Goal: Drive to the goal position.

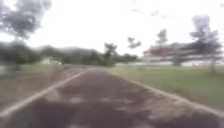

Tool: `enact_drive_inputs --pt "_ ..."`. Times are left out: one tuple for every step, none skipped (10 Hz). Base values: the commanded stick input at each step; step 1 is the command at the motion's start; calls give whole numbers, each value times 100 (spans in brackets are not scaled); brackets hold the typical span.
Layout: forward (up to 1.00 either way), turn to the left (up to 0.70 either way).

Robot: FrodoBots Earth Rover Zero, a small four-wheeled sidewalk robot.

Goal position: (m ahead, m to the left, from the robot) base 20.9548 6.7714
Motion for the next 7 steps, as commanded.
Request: enact_drive_inputs --pt "70 0" --pt "70 0" --pt "70 0" --pt "70 2" --pt "70 15" --pt "70 33" --pt "70 7"
